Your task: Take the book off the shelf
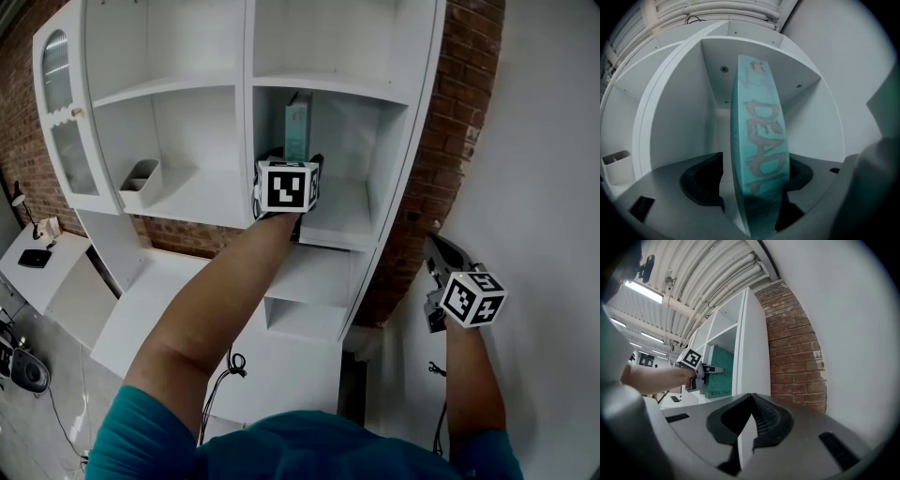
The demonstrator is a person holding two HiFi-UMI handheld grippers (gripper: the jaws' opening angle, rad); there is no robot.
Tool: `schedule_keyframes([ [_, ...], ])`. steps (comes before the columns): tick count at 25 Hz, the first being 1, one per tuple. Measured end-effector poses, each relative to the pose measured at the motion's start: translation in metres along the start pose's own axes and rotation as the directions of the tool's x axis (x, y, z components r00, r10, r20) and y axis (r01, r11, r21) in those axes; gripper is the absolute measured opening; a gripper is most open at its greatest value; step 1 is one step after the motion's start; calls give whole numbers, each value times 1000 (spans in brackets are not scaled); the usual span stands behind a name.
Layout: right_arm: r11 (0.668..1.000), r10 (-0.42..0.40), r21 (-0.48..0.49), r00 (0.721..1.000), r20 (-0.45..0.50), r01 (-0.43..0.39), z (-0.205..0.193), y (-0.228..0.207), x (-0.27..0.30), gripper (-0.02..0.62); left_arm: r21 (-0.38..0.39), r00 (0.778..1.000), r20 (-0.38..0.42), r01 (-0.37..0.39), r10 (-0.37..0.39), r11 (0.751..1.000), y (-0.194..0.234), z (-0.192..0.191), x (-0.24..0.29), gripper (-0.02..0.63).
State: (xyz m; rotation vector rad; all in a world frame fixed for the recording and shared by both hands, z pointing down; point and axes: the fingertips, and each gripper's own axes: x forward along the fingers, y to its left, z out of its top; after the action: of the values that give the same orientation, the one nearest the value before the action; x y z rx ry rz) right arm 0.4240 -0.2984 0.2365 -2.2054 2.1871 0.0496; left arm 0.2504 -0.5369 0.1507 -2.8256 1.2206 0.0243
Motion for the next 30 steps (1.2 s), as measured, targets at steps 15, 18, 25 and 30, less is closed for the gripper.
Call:
schedule_keyframes([
  [15,999,-33,8,999,-10,33,-9,-11,-10,21,-14,997,-14,-76,76,997,11,3,19,299],
  [18,999,-39,7,999,-12,39,-9,-12,-12,21,-26,997,-12,-74,73,997,13,1,17,152],
  [25,999,-37,4,999,-20,37,-11,-12,-13,23,-37,1000,3,-6,6,999,6,3,-1,155],
  [30,1000,-7,0,1000,-21,7,-11,0,-9,22,-25,997,34,68,-67,997,-10,11,-30,156],
])
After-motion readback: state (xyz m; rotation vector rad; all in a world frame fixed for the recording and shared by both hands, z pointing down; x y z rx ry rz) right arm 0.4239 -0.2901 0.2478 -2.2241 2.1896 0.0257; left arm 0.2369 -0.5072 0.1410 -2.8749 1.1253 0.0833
